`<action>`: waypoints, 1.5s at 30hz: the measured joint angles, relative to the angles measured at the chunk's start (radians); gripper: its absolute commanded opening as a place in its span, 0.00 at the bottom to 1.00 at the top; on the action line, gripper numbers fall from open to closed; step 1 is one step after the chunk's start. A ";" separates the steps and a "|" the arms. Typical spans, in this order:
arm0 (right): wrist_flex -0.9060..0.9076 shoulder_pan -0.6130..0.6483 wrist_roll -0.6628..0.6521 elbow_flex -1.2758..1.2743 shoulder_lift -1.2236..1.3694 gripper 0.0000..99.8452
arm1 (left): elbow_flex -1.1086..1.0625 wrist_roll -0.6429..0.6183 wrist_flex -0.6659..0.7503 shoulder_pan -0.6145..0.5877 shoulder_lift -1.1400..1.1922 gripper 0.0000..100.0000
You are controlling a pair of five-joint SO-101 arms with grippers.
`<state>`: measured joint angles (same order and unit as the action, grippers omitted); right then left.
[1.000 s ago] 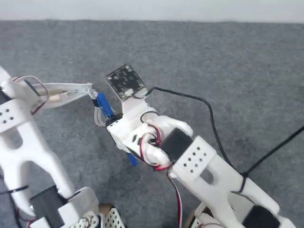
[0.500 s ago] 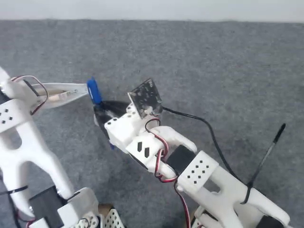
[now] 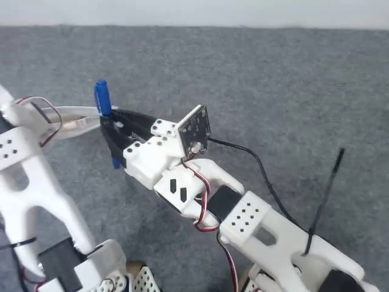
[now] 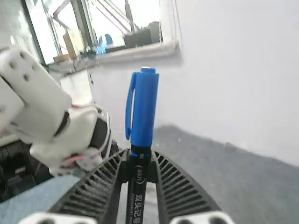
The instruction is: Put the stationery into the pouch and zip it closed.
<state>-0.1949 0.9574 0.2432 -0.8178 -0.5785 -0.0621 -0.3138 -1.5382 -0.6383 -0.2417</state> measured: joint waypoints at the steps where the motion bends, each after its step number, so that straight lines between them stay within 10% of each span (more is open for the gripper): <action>1: -0.040 0.000 0.000 0.000 0.012 0.01 | 0.000 0.000 0.000 0.000 0.000 0.01; 18: -0.554 0.000 -0.150 0.123 0.331 0.01 | 0.000 0.000 0.000 0.000 0.000 0.01; 45: -0.586 0.018 -0.328 0.290 0.692 0.01 | 0.000 0.000 0.000 0.020 0.000 0.01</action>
<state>-0.7810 0.9759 -0.0852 -0.5278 0.1135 -0.0621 -0.3138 -1.5382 -0.6183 -0.2417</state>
